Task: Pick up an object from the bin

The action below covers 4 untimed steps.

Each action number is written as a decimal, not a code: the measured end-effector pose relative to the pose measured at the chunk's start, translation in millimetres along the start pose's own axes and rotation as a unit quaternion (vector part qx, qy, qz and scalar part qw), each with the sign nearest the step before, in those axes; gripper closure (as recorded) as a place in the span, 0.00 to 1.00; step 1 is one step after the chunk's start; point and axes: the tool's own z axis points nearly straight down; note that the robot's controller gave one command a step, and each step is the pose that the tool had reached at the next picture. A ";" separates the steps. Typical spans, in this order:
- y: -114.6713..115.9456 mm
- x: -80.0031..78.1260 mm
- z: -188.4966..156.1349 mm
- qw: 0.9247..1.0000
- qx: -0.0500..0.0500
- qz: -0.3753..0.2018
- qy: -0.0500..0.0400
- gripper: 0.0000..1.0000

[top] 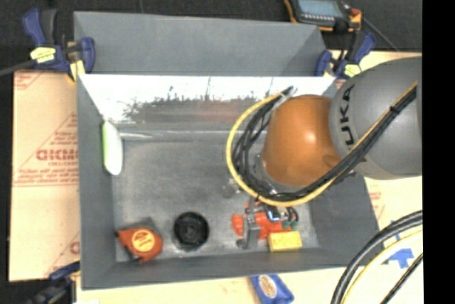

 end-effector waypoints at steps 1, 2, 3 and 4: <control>-29.1 6.2 4.9 1.000 -0.001 0.003 0.000 0.00; -85.4 -17.8 64.6 1.000 0.000 -0.007 -0.001 0.00; -96.6 5.7 62.5 1.000 0.000 -0.016 -0.009 1.00; -96.6 5.7 62.5 1.000 0.000 -0.015 -0.009 1.00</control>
Offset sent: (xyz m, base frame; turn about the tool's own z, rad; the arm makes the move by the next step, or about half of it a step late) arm 0.0238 -0.0840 -0.0657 -0.0153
